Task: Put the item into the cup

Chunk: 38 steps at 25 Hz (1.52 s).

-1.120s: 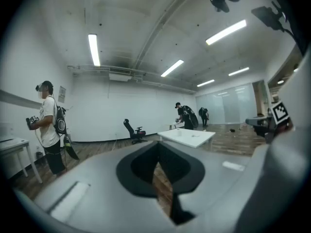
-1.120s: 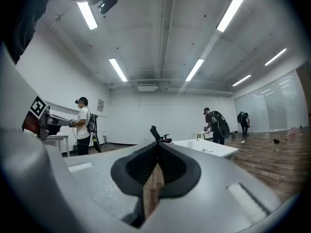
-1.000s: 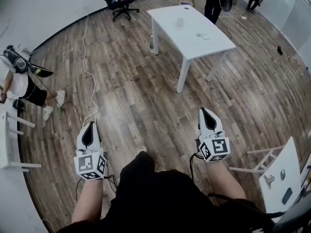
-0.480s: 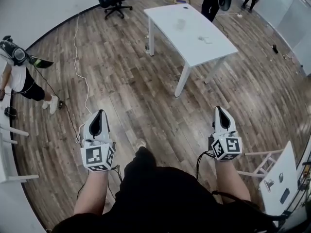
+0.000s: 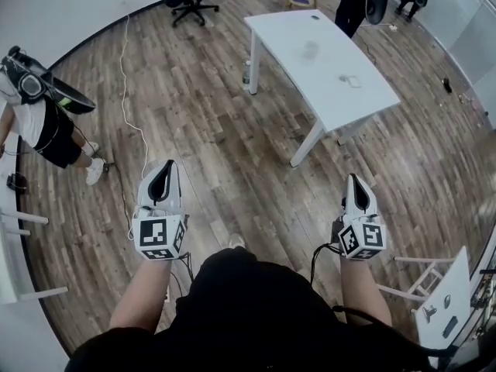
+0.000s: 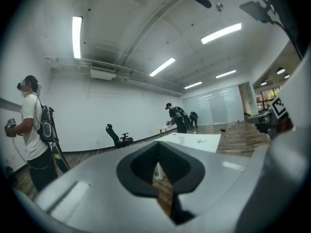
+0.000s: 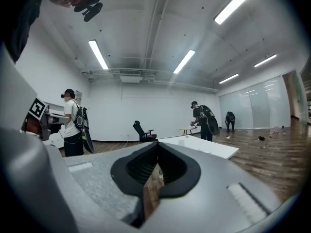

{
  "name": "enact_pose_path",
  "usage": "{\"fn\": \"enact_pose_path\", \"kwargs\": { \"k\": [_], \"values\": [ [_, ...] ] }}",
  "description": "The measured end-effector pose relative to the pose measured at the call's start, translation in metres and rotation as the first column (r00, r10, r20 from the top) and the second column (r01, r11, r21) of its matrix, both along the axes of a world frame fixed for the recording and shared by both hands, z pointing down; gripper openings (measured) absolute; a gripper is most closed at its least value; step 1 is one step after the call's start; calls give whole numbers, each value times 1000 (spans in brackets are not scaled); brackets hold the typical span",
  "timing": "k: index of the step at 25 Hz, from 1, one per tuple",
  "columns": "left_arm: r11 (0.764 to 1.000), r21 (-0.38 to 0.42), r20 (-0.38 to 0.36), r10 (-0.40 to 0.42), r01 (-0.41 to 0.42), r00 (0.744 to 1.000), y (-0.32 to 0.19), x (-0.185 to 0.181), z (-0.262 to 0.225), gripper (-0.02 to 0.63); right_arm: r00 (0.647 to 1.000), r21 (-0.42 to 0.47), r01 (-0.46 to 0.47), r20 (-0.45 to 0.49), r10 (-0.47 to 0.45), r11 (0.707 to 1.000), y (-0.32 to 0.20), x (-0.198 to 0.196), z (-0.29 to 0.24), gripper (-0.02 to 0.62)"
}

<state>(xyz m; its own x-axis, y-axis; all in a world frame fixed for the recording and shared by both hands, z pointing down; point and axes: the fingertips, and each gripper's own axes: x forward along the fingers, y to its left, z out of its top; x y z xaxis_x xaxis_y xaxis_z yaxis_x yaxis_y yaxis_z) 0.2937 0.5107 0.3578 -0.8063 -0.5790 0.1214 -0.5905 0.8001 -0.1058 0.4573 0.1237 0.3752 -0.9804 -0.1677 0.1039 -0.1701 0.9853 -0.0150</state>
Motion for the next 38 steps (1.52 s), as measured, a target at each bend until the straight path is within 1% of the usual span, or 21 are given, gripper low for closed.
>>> {"fn": "enact_pose_path", "kwargs": {
  "k": [5,7,10,13,16,23,29,32,38],
  "values": [
    [1000,14,21,23,-24,999,0,-54,-8,8,999,31,15,39,-16,999,22,-57,-14,2],
    [999,20,22,31,-31,999,-1,-68,-8,8,998,49,29,45,-32,998,31,-69,-16,2],
    [999,41,11,28,-29,1000,-2,-86,-7,8,999,55,36,21,-37,998,29,-82,-10,2],
    [999,44,9,14,-15,1000,0,-99,-5,8,1000,43,18,3,-18,999,18,-91,-3,2],
    [1000,30,12,-1,1,1000,4,-112,-1,6,1000,37,15,5,-15,999,9,-109,2,2],
    [998,9,31,-56,56,998,10,-163,-4,8,998,25,41,48,-43,999,-4,-182,5,2],
    [998,-17,27,-58,59,998,-15,-218,-11,6,996,2,39,74,-39,999,-31,-245,0,2],
    [998,-20,21,-56,56,998,-32,-249,-13,8,998,-7,20,60,-20,1000,-52,-270,3,2],
    [997,-14,-8,-71,71,997,-68,-311,-17,8,1000,-11,26,13,-25,1000,-91,-329,7,2]
  ]
}}
